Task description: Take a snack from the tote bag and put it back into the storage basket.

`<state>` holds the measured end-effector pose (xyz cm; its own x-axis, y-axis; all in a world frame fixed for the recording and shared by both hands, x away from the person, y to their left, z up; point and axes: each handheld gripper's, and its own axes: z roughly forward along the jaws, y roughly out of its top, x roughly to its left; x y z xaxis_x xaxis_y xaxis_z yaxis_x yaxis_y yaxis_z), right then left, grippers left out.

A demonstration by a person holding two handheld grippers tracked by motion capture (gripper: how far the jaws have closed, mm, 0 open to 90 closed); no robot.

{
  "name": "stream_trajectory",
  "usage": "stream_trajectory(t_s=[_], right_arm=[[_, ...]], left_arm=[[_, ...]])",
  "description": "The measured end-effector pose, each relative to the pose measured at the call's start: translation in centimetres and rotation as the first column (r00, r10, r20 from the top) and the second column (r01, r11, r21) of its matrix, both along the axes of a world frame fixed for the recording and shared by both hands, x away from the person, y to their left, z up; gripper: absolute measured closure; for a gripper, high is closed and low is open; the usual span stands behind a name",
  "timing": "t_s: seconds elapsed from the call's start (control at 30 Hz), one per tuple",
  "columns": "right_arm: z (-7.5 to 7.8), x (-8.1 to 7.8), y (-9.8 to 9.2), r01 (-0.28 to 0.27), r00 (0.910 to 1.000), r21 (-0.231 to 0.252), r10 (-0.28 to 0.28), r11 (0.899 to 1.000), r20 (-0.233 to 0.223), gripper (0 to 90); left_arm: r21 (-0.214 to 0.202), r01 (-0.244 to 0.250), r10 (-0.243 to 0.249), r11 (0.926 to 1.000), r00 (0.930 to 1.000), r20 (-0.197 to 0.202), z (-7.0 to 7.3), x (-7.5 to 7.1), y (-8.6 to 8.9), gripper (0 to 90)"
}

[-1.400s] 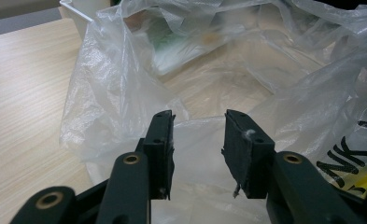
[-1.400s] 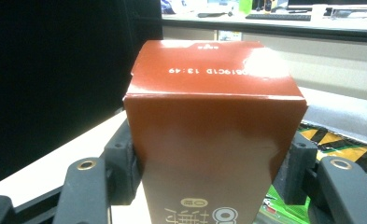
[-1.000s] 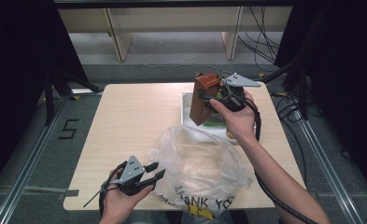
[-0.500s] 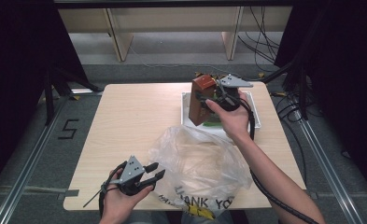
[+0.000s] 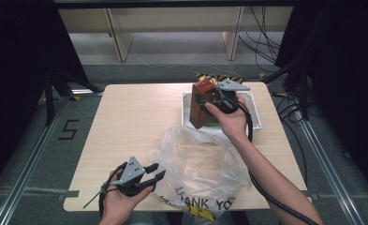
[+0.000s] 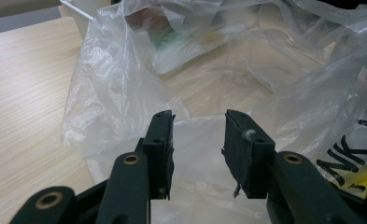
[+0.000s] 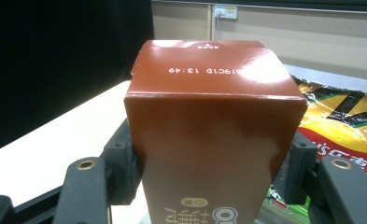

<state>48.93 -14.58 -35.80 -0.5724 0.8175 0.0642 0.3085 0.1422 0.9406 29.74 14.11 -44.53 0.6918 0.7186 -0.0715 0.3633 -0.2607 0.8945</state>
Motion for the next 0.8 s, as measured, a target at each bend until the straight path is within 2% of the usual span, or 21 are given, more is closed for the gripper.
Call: stream_trajectory(t_s=[0.07, 0.1, 0.13, 0.17, 0.2, 0.3, 0.4, 0.43, 0.57, 0.63, 0.67, 0.7, 0.73, 0.8], right_arm=[[-0.2, 0.1, 0.0, 0.007, 0.9999, -0.009, -0.007, 1.0, 0.011, 38.5], [-0.2, 0.1, 0.1, 0.002, 1.0, -0.006, -0.002, 1.0, -0.009, 38.5], [-0.3, 0.2, 0.1, 0.001, 0.9999, -0.003, -0.001, 1.0, -0.011, 38.5], [-0.4, 0.3, 0.0, -0.009, 0.9998, -0.02, 0.01, 1.0, 0.019, 38.5], [-0.5, 0.4, 0.0, -0.002, 0.9998, -0.018, 0.002, 1.0, 0.019, 38.5], [-0.6, 0.2, 0.2, 0.01, 0.9998, -0.003, -0.01, 1.0, -0.018, 38.5], [-1.0, 0.6, 0.1, 0.005, 0.9999, -0.019, -0.005, 1.0, 0.014, 38.5], [-1.0, 0.6, 0.1, 0.008, 1.0, -0.02, -0.008, 1.0, -0.003, 38.5], [-1.4, 0.7, 0.2, 0.012, 0.9999, -0.023, -0.012, 1.0, -0.007, 38.5], [-1.5, 0.7, 0.3, 0.013, 0.9998, -0.014, -0.013, 1.0, -0.018, 38.5], [-1.7, 0.8, 0.3, 0.01, 0.9999, -0.024, -0.01, 1.0, -0.002, 38.5], [-1.7, 0.8, 0.4, 0.007, 0.9998, -0.009, -0.007, 1.0, -0.021, 38.4], [-1.8, 0.8, 0.4, 0.01, 0.9997, -0.016, -0.011, 1.0, -0.023, 38.5], [-2.0, 0.9, 0.4, 0.008, 0.9999, -0.017, -0.009, 1.0, -0.006, 38.5]], left_arm=[[-0.003, 0.001, -0.001, 1.0, 1.0, 0.002, 0.0, 0.0, 0.0, 61.9], [-0.003, 0.001, -0.001, 1.0, 1.0, 0.002, 0.0, 0.0, 0.0, 61.9], [-0.003, 0.001, -0.001, 1.0, 1.0, 0.002, 0.0, 0.0, 0.0, 61.9], [-0.003, 0.0, 0.0, 1.0, 1.0, 0.002, 0.0, 0.0, 0.0, 61.9], [-0.002, 0.0, 0.0, 1.0, 1.0, 0.002, 0.0, 0.0, 0.0, 61.9], [-0.003, 0.001, -0.001, 1.0, 1.0, 0.003, 0.0, 0.0, 0.0, 61.9], [-0.003, 0.0, 0.0, 1.0, 1.0, 0.003, 0.0, 0.0, 0.0, 61.9], [-0.003, 0.0, 0.0, 1.0, 1.0, 0.002, 0.0, 0.0, 0.0, 61.9], [0.013, 0.009, -0.009, 0.9999, 0.9999, 0.008, 0.0, 0.0, 0.0, 61.9], [0.006, 0.011, -0.011, 0.9999, 0.9999, 0.009, 0.0, 0.1, 0.0, 61.9], [0.003, 0.007, -0.007, 1.0, 1.0, 0.006, 0.0, 0.0, 0.0, 61.8], [-0.002, 0.001, -0.001, 1.0, 1.0, 0.003, 0.0, 0.0, 0.0, 61.8], [-0.003, 0.0, 0.0, 1.0, 1.0, 0.003, 0.0, 0.0, 0.0, 61.9], [0.0, -0.002, 0.002, 1.0, 1.0, 0.001, 0.0, 0.0, 0.0, 61.8]])
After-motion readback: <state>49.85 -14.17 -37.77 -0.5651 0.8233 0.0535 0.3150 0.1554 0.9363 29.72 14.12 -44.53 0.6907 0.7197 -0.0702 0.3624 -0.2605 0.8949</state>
